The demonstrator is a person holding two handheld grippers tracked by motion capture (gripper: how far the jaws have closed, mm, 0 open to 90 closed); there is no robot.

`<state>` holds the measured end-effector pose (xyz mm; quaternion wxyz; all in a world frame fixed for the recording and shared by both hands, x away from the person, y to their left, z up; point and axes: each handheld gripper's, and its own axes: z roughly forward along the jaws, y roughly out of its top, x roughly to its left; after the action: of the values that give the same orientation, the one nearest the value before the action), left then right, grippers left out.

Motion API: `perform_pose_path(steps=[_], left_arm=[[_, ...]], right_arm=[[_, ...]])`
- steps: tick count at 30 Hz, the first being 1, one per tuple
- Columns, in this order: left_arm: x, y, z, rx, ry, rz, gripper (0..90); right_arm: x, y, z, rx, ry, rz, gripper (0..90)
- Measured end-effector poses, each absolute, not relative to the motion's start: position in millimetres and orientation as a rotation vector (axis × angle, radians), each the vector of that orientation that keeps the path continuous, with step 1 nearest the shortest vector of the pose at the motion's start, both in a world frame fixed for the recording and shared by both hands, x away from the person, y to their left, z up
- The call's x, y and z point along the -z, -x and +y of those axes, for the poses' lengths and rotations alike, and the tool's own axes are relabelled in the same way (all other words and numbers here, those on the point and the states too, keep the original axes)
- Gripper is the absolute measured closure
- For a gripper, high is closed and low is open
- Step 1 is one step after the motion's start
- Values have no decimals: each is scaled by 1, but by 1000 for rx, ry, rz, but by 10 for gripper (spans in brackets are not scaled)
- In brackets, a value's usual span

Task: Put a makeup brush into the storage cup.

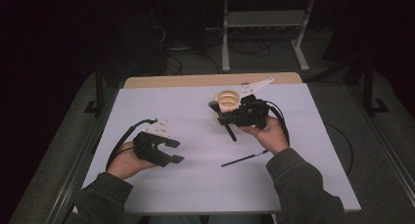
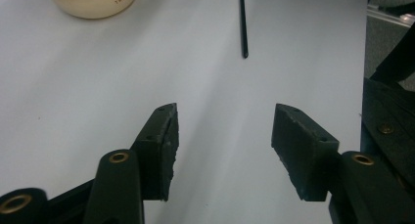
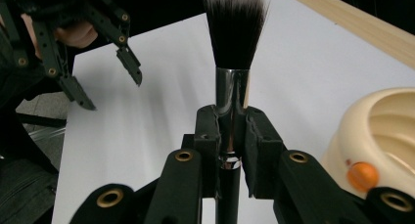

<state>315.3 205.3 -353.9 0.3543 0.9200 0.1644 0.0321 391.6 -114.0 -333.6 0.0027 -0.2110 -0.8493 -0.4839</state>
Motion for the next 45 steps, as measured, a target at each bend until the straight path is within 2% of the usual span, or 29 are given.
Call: perform_pose_path(steps=[14,34,45], left_arm=[[361,-317,212,-97,-2345,448,374],[363,-312,223,-126,-2326,459,363],[364,-312,224,-117,-2320,466,360]], right_arm=[[311,-420,-115,1572,680,-2667,769],[272,-464,-113,1663,758,-2670,768],[278,-492,-120,1720,894,-2608,768]])
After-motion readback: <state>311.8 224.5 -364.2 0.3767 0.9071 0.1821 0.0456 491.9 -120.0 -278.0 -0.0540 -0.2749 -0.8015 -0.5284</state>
